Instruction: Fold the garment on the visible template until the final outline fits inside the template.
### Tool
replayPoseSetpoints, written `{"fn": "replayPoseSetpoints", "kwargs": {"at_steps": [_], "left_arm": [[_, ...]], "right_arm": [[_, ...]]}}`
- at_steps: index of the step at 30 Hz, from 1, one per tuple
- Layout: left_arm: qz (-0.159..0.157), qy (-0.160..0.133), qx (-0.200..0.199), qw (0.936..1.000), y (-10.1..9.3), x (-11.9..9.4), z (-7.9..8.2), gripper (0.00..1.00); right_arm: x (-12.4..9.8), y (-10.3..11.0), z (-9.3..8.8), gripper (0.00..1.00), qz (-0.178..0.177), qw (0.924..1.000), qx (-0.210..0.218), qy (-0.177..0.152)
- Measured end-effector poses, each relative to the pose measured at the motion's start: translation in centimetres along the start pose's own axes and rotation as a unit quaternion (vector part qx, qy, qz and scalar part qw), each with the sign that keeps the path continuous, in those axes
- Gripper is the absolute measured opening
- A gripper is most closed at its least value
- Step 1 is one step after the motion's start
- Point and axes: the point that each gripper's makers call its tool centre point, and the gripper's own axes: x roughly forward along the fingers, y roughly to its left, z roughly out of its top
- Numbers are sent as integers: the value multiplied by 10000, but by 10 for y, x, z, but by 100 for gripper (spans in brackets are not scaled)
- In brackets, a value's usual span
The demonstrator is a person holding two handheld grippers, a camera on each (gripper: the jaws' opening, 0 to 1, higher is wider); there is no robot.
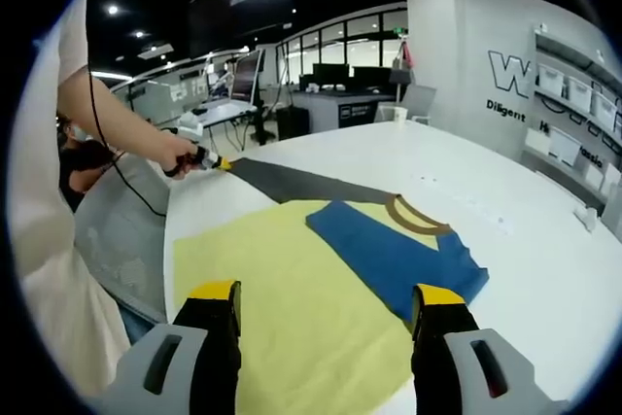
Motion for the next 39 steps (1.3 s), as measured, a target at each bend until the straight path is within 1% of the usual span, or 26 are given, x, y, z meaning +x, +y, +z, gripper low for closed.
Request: {"fn": "replayPoseSetpoints", "kwargs": {"at_steps": [3, 5, 7, 9, 10, 11, 12, 14, 15, 16, 17, 18, 20, 21, 25, 27, 29, 30, 33, 35, 36, 39], "left_arm": [[-7, 51, -39, 10000, -3, -2, 2, 2], [-86, -66, 0, 9999, -9, -5, 7, 1], [-243, -239, -88, 9994, -19, -10, 15, 1], [-462, -499, -67, 9977, -34, -14, 28, 1], [-639, -638, -28, 9959, -45, -17, 36, 1], [-712, -704, -23, 9950, -51, -19, 40, 1], [-856, -801, -81, 9931, -62, -22, 46, 1], [-1117, -925, -34, 9894, -81, -26, 55, 1], [-1244, -956, -19, 9876, -85, -21, 58, 1], [-1360, -976, -16, 9859, -91, -21, 61, 1], [-1543, -1072, -49, 9822, -104, -24, 65, 1], [-1654, -1114, -54, 9799, -112, -26, 67, 1], [-1968, -1101, -87, 9742, -133, -30, 68, 1], [-2079, -1091, -29, 9721, -142, -33, 67, 1], [-2362, -1076, 6, 9657, -167, -39, 67, 1], [-2565, -1067, 30, 9606, -183, -44, 67, 1], [-2768, -1052, 144, 9550, -200, -50, 67, 1], [-2896, -1052, 235, 9510, -211, -54, 68, 1], [-3143, -1029, 378, 9430, -234, -63, 67, 1], [-3340, -983, 509, 9361, -250, -70, 66, 1], [-3463, -956, 640, 9311, -261, -75, 64, 1], [-3692, -896, 757, 9219, -281, -82, 62, 1]], "right_arm": [[-1, -1, 0, 68, -14, 10000, 18, -3], [-1, -2, 0, 67, -25, 10000, 18, -14], [-2, -2, -1, 67, -27, 10000, 25, -18], [-3, -2, -2, 67, -34, 10000, 36, -15], [-3, -2, -3, 67, -40, 10000, 46, -18], [-3, -2, -3, 67, -41, 10000, 50, -19], [-3, -2, -3, 67, -40, 10000, 49, -23], [-4, -1, -3, 67, -37, 10000, 38, -26], [-4, -1, -4, 67, -37, 10000, 42, -32], [-5, -1, -4, 67, -39, 10000, 45, -32], [-5, -1, -4, 66, -46, 10000, 44, -40], [-5, -1, -4, 66, -52, 10000, 48, -47], [-6, -1, -5, 66, -57, 9999, 64, -60], [-6, -1, -5, 66, -60, 9999, 65, -61], [-9, -1, -6, 66, -79, 9999, 97, -97], [-10, -1, -7, 67, -85, 9998, 112, -106], [-11, -1, -9, 67, -95, 9998, 118, -109], [-11, -2, -9, 67, -99, 9998, 123, -109], [-12, -2, -10, 67, -118, 9997, 164, -134], [-12, -3, -12, 67, -126, 9997, 179, -136], [-12, -3, -12, 67, -129, 9996, 191, -140], [-13, -3, -15, 67, -145, 9995, 228, -159]]}}
